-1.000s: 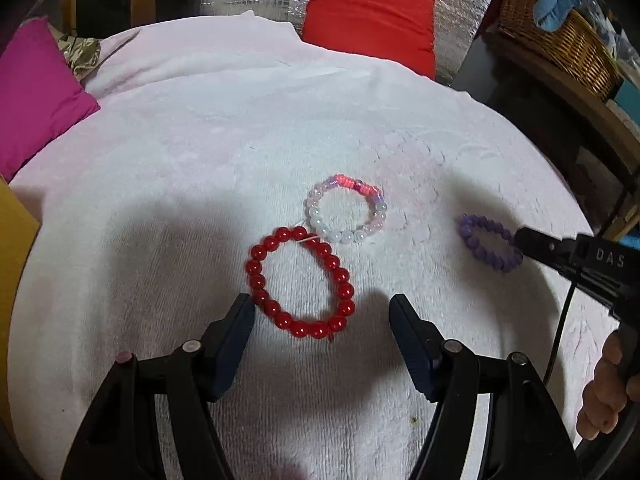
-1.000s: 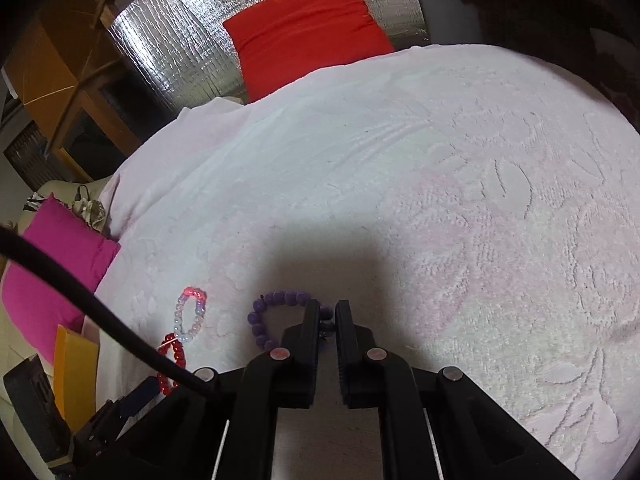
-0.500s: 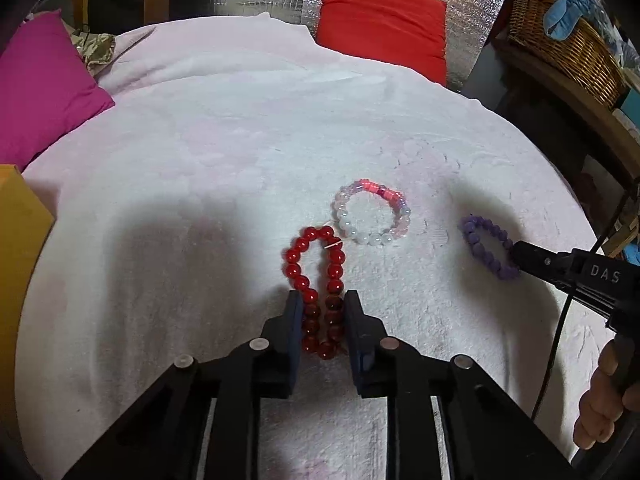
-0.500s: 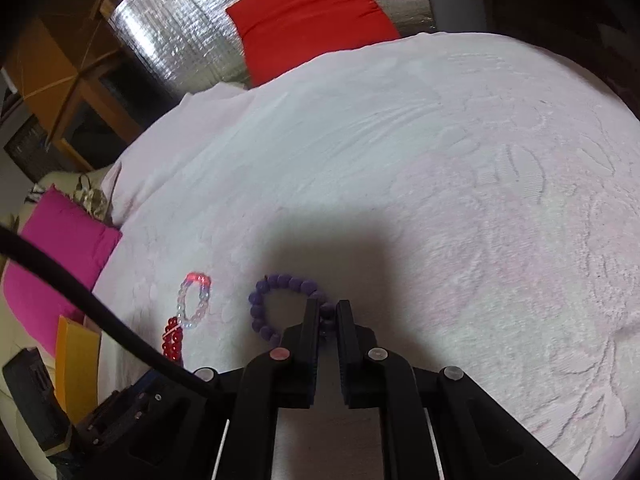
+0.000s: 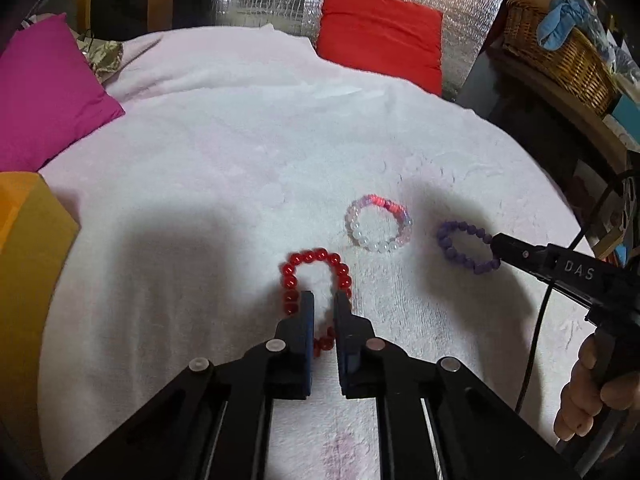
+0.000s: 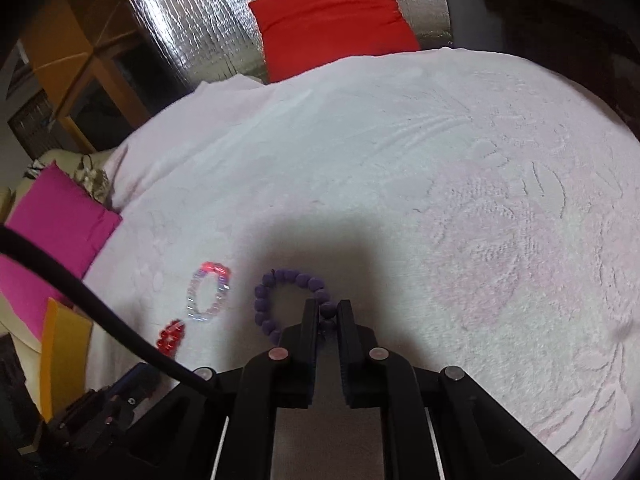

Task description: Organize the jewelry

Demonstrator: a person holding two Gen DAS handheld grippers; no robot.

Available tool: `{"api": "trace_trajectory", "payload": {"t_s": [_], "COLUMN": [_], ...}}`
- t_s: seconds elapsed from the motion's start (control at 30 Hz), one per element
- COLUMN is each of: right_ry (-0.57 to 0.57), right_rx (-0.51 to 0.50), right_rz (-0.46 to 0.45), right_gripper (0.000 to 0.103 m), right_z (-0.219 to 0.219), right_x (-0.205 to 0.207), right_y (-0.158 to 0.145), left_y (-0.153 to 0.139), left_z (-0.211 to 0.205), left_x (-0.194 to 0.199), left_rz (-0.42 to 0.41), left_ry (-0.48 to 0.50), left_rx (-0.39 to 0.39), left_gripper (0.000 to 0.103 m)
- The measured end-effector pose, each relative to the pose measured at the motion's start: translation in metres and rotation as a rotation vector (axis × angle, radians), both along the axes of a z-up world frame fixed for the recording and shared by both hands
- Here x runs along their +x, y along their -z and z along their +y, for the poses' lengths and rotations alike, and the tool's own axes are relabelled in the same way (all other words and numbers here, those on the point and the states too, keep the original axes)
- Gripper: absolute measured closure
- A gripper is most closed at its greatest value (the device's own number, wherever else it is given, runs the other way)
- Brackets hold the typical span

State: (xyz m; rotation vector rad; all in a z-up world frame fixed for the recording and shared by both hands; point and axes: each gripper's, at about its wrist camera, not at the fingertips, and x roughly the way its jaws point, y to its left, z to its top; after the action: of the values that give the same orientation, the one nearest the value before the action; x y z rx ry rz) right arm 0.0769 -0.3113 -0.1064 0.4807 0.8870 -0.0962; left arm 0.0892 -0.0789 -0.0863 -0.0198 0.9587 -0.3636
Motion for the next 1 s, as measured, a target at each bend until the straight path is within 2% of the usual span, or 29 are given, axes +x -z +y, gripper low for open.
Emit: {"api": "trace_trajectory", "payload": {"t_s": [0.23,0.43,0.5,0.57,0.6,0.77,0.87,1.0], "right_ry": [0.003,-0.012,-0.022,-0.023,-0.022,-0.004,-0.001,-0.003], "right_rx": [0.074,0.079,0.067,0.053,0.051,0.052,0.056,0.057], "right_rz": [-0.109,-0.161,-0.167,-0.169,-0.167,-0.164,-0.161,-0.164], "right_gripper": [0.093,0.093,0.093,0.093,0.093,0.093,0.093,0.093], "right_z": [0.008,0.028,0.035,0.036,0.037,0.033,0.031,0.031], "right_x": [-0.013,-0.021,-0.02,-0.02,-0.023,-0.021,-0.02,-0.021], "right_y": [-0.023,-0.034,-0.036,-0.035,-0.035,-0.032,-0.031,-0.032], "left_y": [-0.011,-0.008,-0.007,-0.004,-0.003,0.009,0.022,0.025], "left_z": [0.016,0.02,0.019,0.018,0.017,0.004,-0.003,-0.013], "left_x": [-0.01,-0.011,-0.008,-0.005,-0.003,0.002,0.007,0.005], "left_rz": [-0.023,-0.031,-0.03,-0.024,-0.019,-0.019,0.005,-0.035], "left_ry": [0.005,-0.008,-0.013,-0.024,-0.028,-0.016,-0.024,-0.013], "left_rx": [-0.009,0.01,0.026,0.034,0.035,0.08,0.117,0.169], "left_gripper": [0.093,0.092,0.081,0.048,0.042,0.036,0.035,0.035]}}
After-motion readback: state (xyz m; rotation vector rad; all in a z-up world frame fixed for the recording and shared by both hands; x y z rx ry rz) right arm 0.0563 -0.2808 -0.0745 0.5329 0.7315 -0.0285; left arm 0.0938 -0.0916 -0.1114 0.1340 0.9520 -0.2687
